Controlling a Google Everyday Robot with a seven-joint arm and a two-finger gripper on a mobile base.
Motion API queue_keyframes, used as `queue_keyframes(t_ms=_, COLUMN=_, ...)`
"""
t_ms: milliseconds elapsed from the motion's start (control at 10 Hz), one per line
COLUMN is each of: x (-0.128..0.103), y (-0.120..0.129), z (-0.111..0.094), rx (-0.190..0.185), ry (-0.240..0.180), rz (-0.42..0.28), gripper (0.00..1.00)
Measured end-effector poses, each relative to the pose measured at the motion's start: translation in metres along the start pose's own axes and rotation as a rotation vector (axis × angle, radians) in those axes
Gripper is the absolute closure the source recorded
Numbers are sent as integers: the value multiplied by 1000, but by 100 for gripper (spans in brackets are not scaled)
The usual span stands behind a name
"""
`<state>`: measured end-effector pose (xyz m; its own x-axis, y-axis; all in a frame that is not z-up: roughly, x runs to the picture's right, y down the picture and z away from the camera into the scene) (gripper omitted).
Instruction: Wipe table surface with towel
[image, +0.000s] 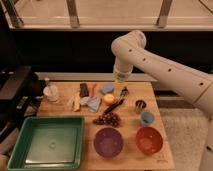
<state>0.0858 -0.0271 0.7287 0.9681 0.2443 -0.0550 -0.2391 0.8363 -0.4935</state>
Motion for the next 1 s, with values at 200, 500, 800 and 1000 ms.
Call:
queue_keyframes(t_ms=200, x=-2, y=-4, z=4, rx=-16, ry=-12, rz=-20, gripper=20)
queue_keyframes(t_ms=500, x=-43, y=-2, z=36, rx=-63, ry=-42, rz=-106, gripper=20)
queue_keyframes(t_ms=800, x=-76, y=9, z=93, rx=-96, ry=-55, rz=-170, gripper=20)
queue_keyframes(t_ms=1000, x=-90, y=16, z=126, rx=-102, ry=-64, rz=-198, gripper=20)
